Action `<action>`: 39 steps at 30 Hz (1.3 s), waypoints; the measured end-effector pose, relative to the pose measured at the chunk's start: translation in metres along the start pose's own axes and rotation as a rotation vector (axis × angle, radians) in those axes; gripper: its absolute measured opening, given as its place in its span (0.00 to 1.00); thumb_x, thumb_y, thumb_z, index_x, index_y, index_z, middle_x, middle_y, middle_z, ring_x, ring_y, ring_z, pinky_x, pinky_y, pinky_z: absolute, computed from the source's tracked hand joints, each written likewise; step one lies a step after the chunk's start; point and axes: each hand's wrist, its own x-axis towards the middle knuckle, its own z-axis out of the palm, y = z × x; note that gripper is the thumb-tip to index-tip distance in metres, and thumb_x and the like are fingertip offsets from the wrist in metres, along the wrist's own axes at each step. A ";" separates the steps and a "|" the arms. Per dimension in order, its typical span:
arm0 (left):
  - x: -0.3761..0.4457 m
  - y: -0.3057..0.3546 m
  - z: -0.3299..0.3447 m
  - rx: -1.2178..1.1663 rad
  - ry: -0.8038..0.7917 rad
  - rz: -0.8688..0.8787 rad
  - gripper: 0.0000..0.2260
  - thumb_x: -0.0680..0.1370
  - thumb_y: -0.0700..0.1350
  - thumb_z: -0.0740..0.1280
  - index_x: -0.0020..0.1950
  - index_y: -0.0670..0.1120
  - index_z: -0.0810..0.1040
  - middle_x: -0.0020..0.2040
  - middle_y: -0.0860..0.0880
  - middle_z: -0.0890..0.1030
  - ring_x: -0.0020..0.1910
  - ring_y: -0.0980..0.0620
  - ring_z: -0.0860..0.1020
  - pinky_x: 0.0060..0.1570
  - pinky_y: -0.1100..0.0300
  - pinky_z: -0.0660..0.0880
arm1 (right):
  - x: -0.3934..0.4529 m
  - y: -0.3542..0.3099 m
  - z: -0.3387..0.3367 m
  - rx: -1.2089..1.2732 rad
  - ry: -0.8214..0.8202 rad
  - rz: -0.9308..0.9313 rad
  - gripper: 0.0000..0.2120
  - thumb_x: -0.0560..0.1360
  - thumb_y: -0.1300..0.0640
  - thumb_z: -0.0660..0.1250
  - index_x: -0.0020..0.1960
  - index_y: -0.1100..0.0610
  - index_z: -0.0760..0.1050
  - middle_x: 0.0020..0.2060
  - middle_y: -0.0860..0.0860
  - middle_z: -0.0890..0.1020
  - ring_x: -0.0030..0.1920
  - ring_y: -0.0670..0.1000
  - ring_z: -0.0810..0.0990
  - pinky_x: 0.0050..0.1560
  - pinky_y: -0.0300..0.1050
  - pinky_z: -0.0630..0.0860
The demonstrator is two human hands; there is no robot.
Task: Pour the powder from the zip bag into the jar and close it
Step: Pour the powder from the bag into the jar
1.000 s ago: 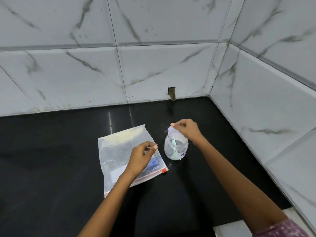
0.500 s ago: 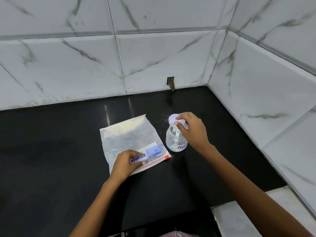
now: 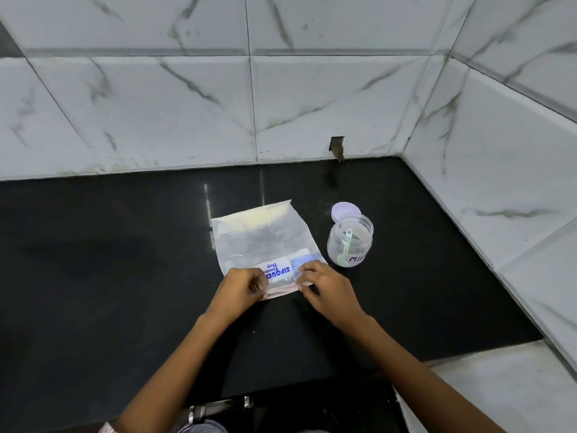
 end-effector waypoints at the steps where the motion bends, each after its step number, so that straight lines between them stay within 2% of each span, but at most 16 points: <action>1: 0.000 0.001 -0.002 0.009 0.023 0.026 0.06 0.70 0.35 0.69 0.39 0.46 0.79 0.36 0.51 0.83 0.37 0.53 0.80 0.44 0.52 0.79 | 0.000 -0.001 0.003 -0.010 -0.010 0.008 0.05 0.74 0.58 0.68 0.46 0.55 0.82 0.56 0.49 0.81 0.56 0.51 0.79 0.44 0.45 0.79; 6: -0.001 0.012 -0.019 0.026 0.136 0.128 0.09 0.72 0.32 0.65 0.40 0.46 0.74 0.37 0.51 0.79 0.37 0.51 0.78 0.41 0.51 0.77 | 0.009 -0.011 0.004 -0.062 -0.031 -0.013 0.06 0.74 0.56 0.68 0.49 0.55 0.83 0.63 0.52 0.77 0.63 0.52 0.75 0.51 0.46 0.76; 9: 0.000 0.022 -0.041 0.034 0.217 0.243 0.10 0.72 0.30 0.64 0.40 0.44 0.75 0.39 0.50 0.78 0.37 0.53 0.75 0.39 0.56 0.74 | 0.025 -0.018 -0.010 -0.106 0.032 -0.036 0.08 0.73 0.56 0.71 0.51 0.56 0.83 0.61 0.56 0.79 0.61 0.57 0.76 0.60 0.51 0.72; 10: 0.001 0.026 -0.050 0.054 0.235 0.279 0.10 0.72 0.29 0.63 0.40 0.43 0.77 0.40 0.49 0.78 0.37 0.53 0.74 0.39 0.58 0.73 | 0.032 -0.020 -0.017 -0.107 0.085 -0.030 0.08 0.72 0.57 0.71 0.50 0.58 0.84 0.58 0.57 0.80 0.58 0.58 0.78 0.60 0.54 0.72; 12: 0.006 0.034 -0.074 0.108 0.262 0.325 0.12 0.70 0.27 0.62 0.40 0.42 0.80 0.42 0.46 0.77 0.39 0.53 0.74 0.41 0.63 0.68 | 0.047 -0.025 -0.036 -0.073 0.221 -0.015 0.06 0.72 0.60 0.72 0.48 0.61 0.83 0.51 0.57 0.83 0.51 0.59 0.80 0.55 0.55 0.75; 14: 0.015 0.043 -0.098 0.150 0.285 0.355 0.15 0.69 0.25 0.61 0.39 0.41 0.83 0.44 0.44 0.77 0.40 0.52 0.74 0.42 0.66 0.66 | 0.064 -0.032 -0.057 -0.044 0.287 -0.012 0.06 0.74 0.59 0.70 0.47 0.62 0.82 0.47 0.55 0.84 0.48 0.57 0.81 0.53 0.54 0.75; 16: 0.023 0.052 -0.121 0.184 0.313 0.367 0.16 0.69 0.25 0.61 0.40 0.41 0.84 0.45 0.43 0.77 0.41 0.50 0.74 0.42 0.63 0.67 | 0.079 -0.041 -0.074 -0.055 0.284 -0.033 0.07 0.76 0.58 0.68 0.47 0.61 0.82 0.47 0.53 0.84 0.48 0.55 0.81 0.53 0.52 0.74; 19: 0.033 0.065 -0.149 0.234 0.351 0.382 0.16 0.71 0.26 0.60 0.45 0.41 0.84 0.45 0.43 0.75 0.43 0.46 0.75 0.43 0.59 0.69 | 0.095 -0.053 -0.095 -0.072 0.291 -0.020 0.10 0.78 0.55 0.65 0.47 0.58 0.82 0.49 0.50 0.82 0.48 0.51 0.80 0.44 0.47 0.75; 23: 0.040 0.080 -0.174 0.286 0.370 0.430 0.18 0.73 0.27 0.60 0.51 0.42 0.84 0.45 0.45 0.73 0.43 0.49 0.72 0.43 0.60 0.67 | 0.112 -0.067 -0.122 -0.036 0.378 0.049 0.13 0.78 0.51 0.65 0.44 0.58 0.83 0.45 0.49 0.83 0.43 0.51 0.79 0.37 0.44 0.71; 27: 0.047 0.089 -0.187 0.317 0.303 0.394 0.20 0.73 0.27 0.59 0.54 0.44 0.83 0.49 0.45 0.75 0.44 0.50 0.72 0.43 0.64 0.64 | 0.119 -0.075 -0.142 -0.035 0.330 0.094 0.12 0.76 0.50 0.68 0.42 0.57 0.84 0.40 0.49 0.82 0.37 0.52 0.78 0.34 0.41 0.65; 31: 0.047 0.090 -0.186 0.349 0.168 0.353 0.20 0.73 0.30 0.61 0.57 0.46 0.83 0.53 0.45 0.77 0.52 0.47 0.75 0.47 0.62 0.68 | 0.114 -0.075 -0.145 0.013 0.272 0.127 0.12 0.74 0.51 0.70 0.38 0.58 0.83 0.34 0.54 0.82 0.34 0.55 0.78 0.33 0.49 0.71; 33: 0.045 0.092 -0.182 0.396 0.116 0.334 0.16 0.75 0.34 0.64 0.59 0.47 0.82 0.55 0.45 0.76 0.55 0.46 0.74 0.52 0.58 0.70 | 0.109 -0.073 -0.141 0.048 0.269 0.142 0.10 0.74 0.52 0.70 0.37 0.57 0.83 0.34 0.51 0.83 0.35 0.53 0.78 0.34 0.46 0.70; 34: 0.043 0.094 -0.179 0.410 0.122 0.343 0.13 0.77 0.40 0.66 0.59 0.48 0.81 0.55 0.46 0.75 0.56 0.47 0.73 0.53 0.57 0.70 | 0.106 -0.073 -0.140 0.065 0.257 0.148 0.09 0.74 0.53 0.70 0.37 0.56 0.83 0.35 0.50 0.83 0.35 0.52 0.79 0.35 0.45 0.70; 35: 0.039 0.098 -0.175 0.401 0.147 0.367 0.11 0.78 0.47 0.66 0.59 0.49 0.81 0.54 0.47 0.75 0.56 0.48 0.72 0.54 0.57 0.69 | 0.105 -0.072 -0.139 0.083 0.243 0.152 0.09 0.74 0.54 0.69 0.37 0.56 0.83 0.36 0.50 0.84 0.36 0.52 0.79 0.36 0.45 0.72; 37: 0.033 0.110 -0.161 0.362 0.232 0.455 0.14 0.77 0.56 0.66 0.56 0.51 0.83 0.51 0.48 0.74 0.53 0.51 0.70 0.51 0.57 0.66 | 0.102 -0.070 -0.139 0.118 0.222 0.157 0.09 0.74 0.59 0.66 0.39 0.57 0.83 0.40 0.49 0.85 0.38 0.49 0.79 0.40 0.47 0.75; 39: 0.030 0.126 -0.142 0.364 0.292 0.541 0.15 0.75 0.59 0.66 0.54 0.52 0.84 0.50 0.50 0.75 0.52 0.52 0.70 0.48 0.58 0.63 | 0.100 -0.069 -0.140 0.148 0.211 0.162 0.09 0.74 0.62 0.64 0.43 0.57 0.84 0.44 0.49 0.85 0.40 0.46 0.79 0.42 0.45 0.76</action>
